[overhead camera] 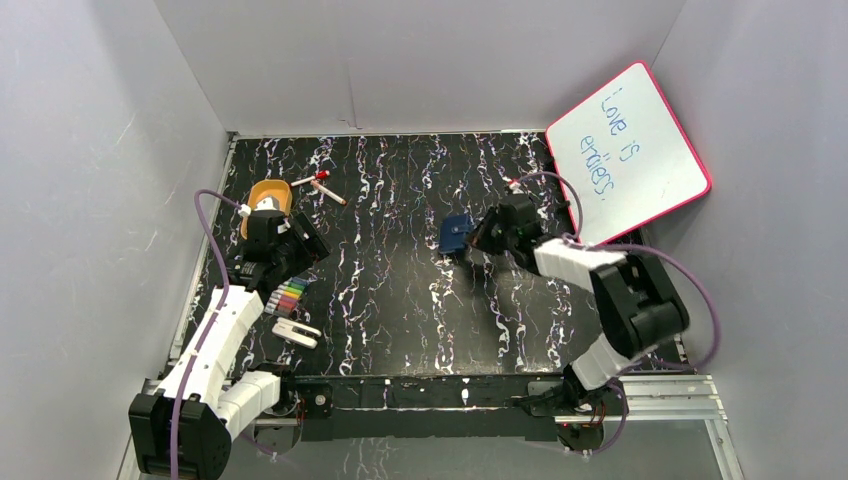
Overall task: Put the credit cards into the card holder
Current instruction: Move the card holder to the center of the board.
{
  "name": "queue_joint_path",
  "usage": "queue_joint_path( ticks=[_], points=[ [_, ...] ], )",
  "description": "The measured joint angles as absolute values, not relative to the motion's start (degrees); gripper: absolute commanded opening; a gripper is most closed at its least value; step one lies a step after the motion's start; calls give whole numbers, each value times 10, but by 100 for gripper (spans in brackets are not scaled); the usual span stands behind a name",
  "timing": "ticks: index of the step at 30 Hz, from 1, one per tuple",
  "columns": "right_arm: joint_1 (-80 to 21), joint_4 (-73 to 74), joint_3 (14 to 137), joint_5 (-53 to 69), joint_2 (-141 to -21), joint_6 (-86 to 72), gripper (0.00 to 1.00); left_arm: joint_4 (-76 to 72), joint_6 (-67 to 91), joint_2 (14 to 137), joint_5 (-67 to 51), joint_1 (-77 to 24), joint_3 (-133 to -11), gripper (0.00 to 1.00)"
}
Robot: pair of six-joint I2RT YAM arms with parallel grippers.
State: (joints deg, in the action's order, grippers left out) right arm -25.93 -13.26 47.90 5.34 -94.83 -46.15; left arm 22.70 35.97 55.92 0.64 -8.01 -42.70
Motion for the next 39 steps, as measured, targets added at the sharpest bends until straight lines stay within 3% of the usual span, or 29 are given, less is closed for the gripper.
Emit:
queue_joint_path(
  ticks=[13, 25, 26, 30, 32, 35, 39],
  points=[
    [-370, -49, 226, 60, -637, -495, 0, 228, 359, 544, 29, -80, -427, 80],
    [-470, -14, 196, 32, -599, -509, 0, 249, 360, 529, 90, -80, -427, 80],
    [-473, -13, 196, 29, -599, -509, 3, 250, 360, 529, 92, -80, -427, 80],
    [-482, -10, 197, 20, -599, -507, 44, 262, 359, 530, 119, -80, -435, 81],
    [-485, 2, 198, 15, -598, -504, 55, 274, 360, 535, 141, -80, -451, 81],
    [-486, 28, 205, 1, -586, -494, 64, 288, 363, 569, 178, -80, -498, 80],
    [-487, 59, 232, -5, -566, -475, 65, 289, 366, 653, 222, -78, -565, 80]
  ],
)
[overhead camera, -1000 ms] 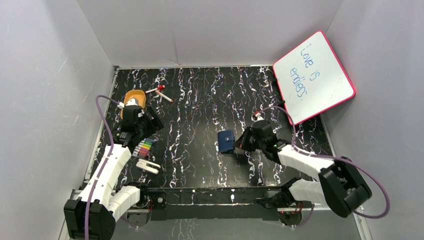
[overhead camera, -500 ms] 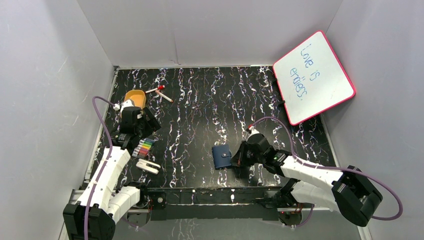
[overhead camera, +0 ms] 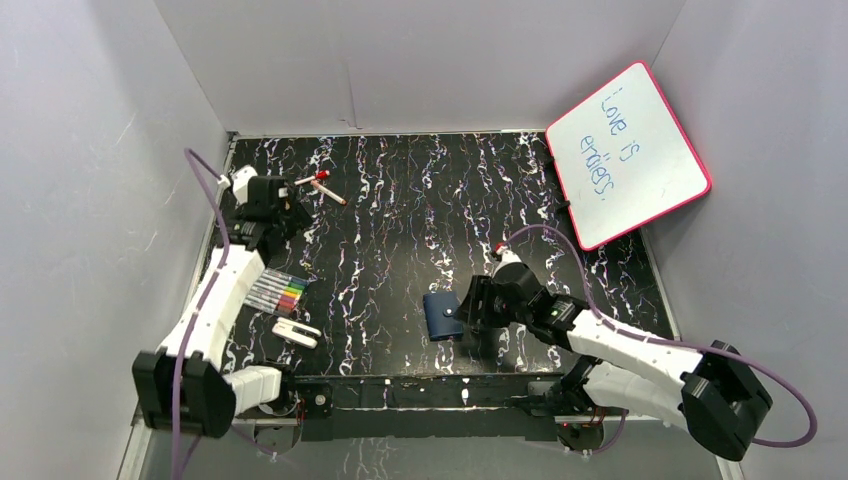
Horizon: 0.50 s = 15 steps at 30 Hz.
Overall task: Put the credit cards into the card holder
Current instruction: Move the card holder to the center of the board, then pick up the storage box at the center of the board.
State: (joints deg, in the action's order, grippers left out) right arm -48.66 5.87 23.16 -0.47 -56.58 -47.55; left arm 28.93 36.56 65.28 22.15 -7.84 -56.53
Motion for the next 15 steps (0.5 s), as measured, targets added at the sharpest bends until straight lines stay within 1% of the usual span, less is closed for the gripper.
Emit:
queue_joint_path(
  ticks=[7, 12, 15],
  points=[
    [-487, 91, 284, -2, -525, -416, 63, 282, 310, 851, 233, -42, -695, 79],
    [-488, 110, 298, -2, -490, -380, 63, 272, 261, 993, 179, 3, -780, 76],
    [-488, 124, 306, -3, -474, -363, 62, 274, 238, 1057, 153, 28, -814, 71]
  ],
)
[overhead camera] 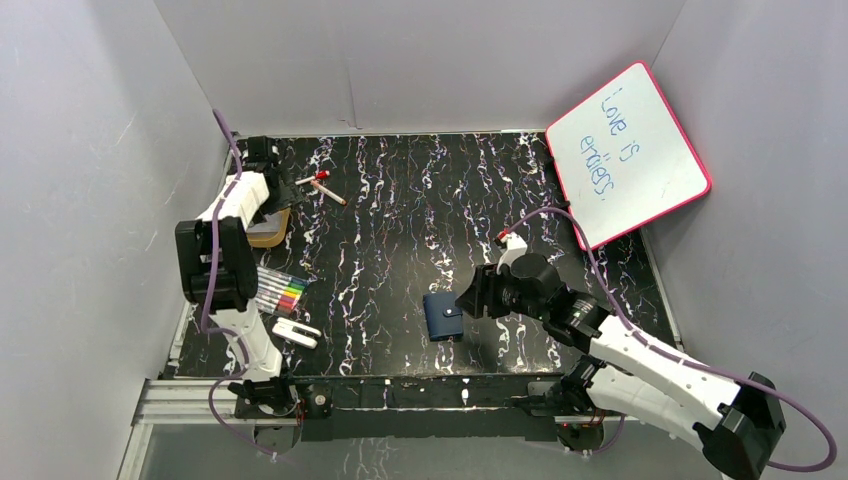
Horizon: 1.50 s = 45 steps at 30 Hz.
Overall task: Put the credit cards into the card holder
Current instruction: Pick up the storage box at the center of the board.
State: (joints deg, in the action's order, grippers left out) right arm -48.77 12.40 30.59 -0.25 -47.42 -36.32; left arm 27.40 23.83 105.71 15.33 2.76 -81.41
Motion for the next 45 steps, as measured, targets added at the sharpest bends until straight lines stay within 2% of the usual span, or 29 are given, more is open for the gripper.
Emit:
queue_joint_path(
  ticks=[3, 6, 10, 13, 28, 38, 45],
  points=[
    [-488, 135, 312, -2, -460, -350, 63, 275, 224, 1105, 141, 43, -839, 64],
    [-488, 143, 321, -3, -453, -337, 62, 275, 211, 1138, 133, 47, -848, 62],
    [-488, 156, 332, -6, -442, -322, 62, 270, 196, 1139, 127, 47, -849, 60],
    [-488, 162, 333, -12, -433, -314, 62, 266, 190, 1138, 123, 46, -848, 55],
    [-488, 167, 333, -20, -427, -311, 62, 236, 161, 1118, 127, 36, -813, 1],
    [-488, 172, 333, -30, -417, -311, 62, 228, 154, 1088, 144, 22, -773, 0],
    [-488, 187, 333, -39, -405, -310, 62, 234, 141, 1025, 156, -8, -730, 0]
  ],
)
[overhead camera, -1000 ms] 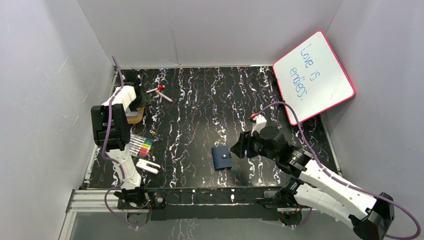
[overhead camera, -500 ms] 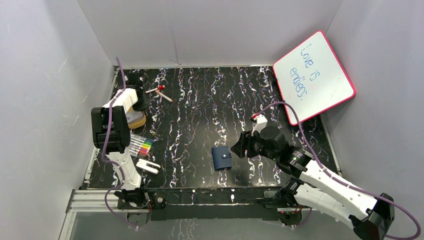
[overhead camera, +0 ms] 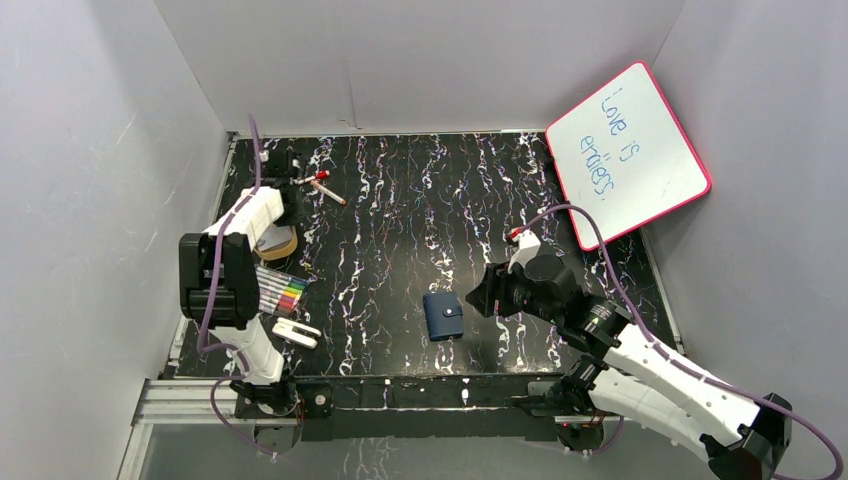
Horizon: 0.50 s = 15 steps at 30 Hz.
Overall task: Put the credit cards into the card holder
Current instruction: Pick up the storage box at the center of the board.
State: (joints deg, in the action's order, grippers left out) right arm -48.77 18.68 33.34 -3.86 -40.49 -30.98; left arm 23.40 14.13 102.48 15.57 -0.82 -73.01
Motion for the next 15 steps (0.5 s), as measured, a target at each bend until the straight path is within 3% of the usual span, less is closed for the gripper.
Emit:
queue_joint_path(
  ticks=[15],
  points=[
    [-488, 240, 374, -71, -378, -291, 62, 277, 43, 953, 198, -226, -744, 0]
  ],
)
